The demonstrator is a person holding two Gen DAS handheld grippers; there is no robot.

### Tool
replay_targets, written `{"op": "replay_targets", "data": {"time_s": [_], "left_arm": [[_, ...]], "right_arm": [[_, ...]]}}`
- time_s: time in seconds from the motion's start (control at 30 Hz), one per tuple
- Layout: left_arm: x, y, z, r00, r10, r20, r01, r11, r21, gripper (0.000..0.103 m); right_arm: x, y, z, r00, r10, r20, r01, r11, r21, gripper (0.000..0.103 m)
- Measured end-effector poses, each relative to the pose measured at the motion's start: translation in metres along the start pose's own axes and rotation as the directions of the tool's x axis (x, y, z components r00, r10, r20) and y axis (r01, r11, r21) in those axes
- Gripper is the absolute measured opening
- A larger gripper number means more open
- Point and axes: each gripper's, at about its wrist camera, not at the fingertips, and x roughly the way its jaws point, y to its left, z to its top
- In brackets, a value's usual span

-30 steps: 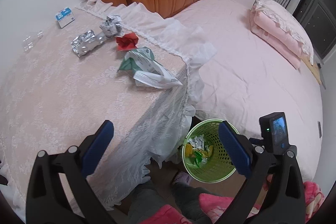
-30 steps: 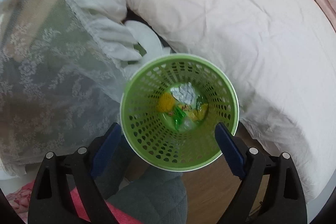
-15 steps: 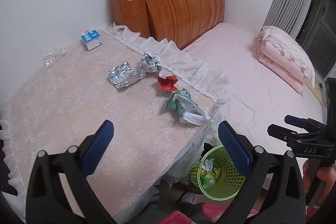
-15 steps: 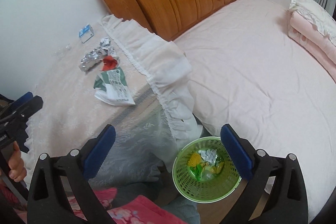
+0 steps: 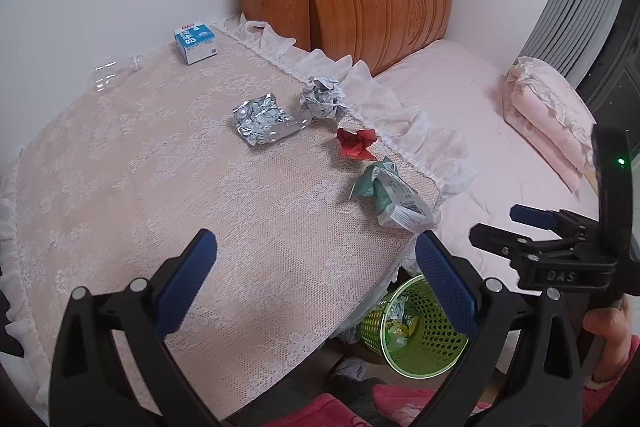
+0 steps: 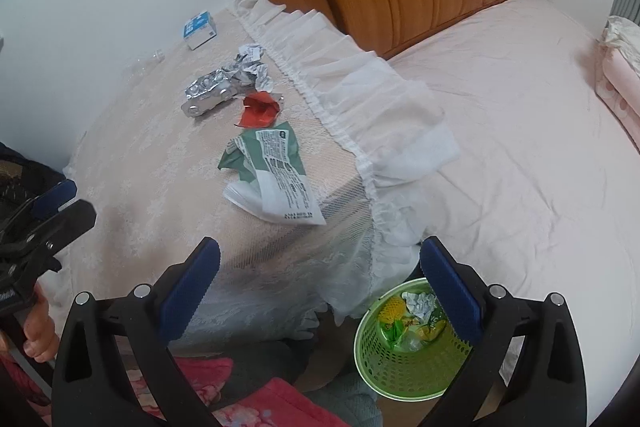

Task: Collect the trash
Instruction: 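Grasp the green-and-white snack bag with the right tool while the left tool grasps the red wrapper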

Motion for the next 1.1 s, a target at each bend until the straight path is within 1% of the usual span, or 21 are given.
{"op": "replay_targets", "data": {"time_s": [0.17,0.2,0.23,0.3,0.33,0.4,0.57,0.6,0.7,0.77,0.8,0.97,1.1], "left_arm": [[0.005,0.007,0.001,1.000,0.026,-0.015,-0.026,1.000,0.002,0.095],[0.006,0.009,0.001,0.999,0.030,-0.018,-0.030,1.000,0.003,0.095],[0.007,0.011,0.000,0.999,0.033,-0.021,-0.033,0.999,0.003,0.095],[0.009,0.014,0.000,0.999,0.032,-0.028,-0.032,0.999,-0.005,0.095],[0.009,0.016,0.000,0.999,0.031,-0.031,-0.031,0.999,-0.010,0.095],[0.012,0.019,-0.001,0.999,0.030,-0.038,-0.031,0.999,-0.017,0.095],[0.013,0.024,0.000,0.999,0.029,-0.041,-0.031,0.999,-0.032,0.095],[0.014,0.024,0.000,0.999,0.027,-0.042,-0.029,0.999,-0.037,0.095],[0.016,0.025,0.000,0.998,0.028,-0.048,-0.030,0.999,-0.043,0.095],[0.016,0.025,-0.001,0.998,0.031,-0.048,-0.033,0.999,-0.043,0.095],[0.016,0.026,0.000,0.998,0.030,-0.048,-0.032,0.999,-0.043,0.095],[0.016,0.025,0.000,0.998,0.031,-0.046,-0.033,0.999,-0.043,0.095],[0.020,0.019,0.003,0.999,0.004,-0.045,-0.006,0.999,-0.034,0.095]], "right_arm": [[0.049,0.020,0.029,0.998,-0.017,-0.054,0.014,0.998,-0.058,0.099],[0.056,0.023,0.033,0.998,-0.026,-0.065,0.022,0.998,-0.066,0.096],[0.062,0.025,0.036,0.997,-0.026,-0.076,0.020,0.997,-0.071,0.090],[0.072,0.029,0.041,0.994,-0.021,-0.105,0.013,0.997,-0.072,0.085],[0.075,0.029,0.041,0.993,-0.018,-0.114,0.010,0.997,-0.074,0.083],[0.080,0.033,0.040,0.991,-0.003,-0.133,-0.007,0.997,-0.073,0.082],[0.085,0.041,0.038,0.988,0.023,-0.152,-0.038,0.995,-0.092,0.073],[0.085,0.042,0.037,0.987,0.028,-0.158,-0.043,0.995,-0.092,0.073],[0.087,0.042,0.036,0.984,0.066,-0.167,-0.078,0.995,-0.064,0.069],[0.088,0.040,0.035,0.980,0.111,-0.164,-0.117,0.993,-0.026,0.057],[0.087,0.039,0.035,0.980,0.122,-0.159,-0.126,0.992,-0.012,0.054],[0.085,0.037,0.033,0.981,0.144,-0.130,-0.141,0.989,0.036,0.051],[0.066,0.023,0.028,0.983,0.167,-0.079,-0.160,0.983,0.085,0.051]]}}
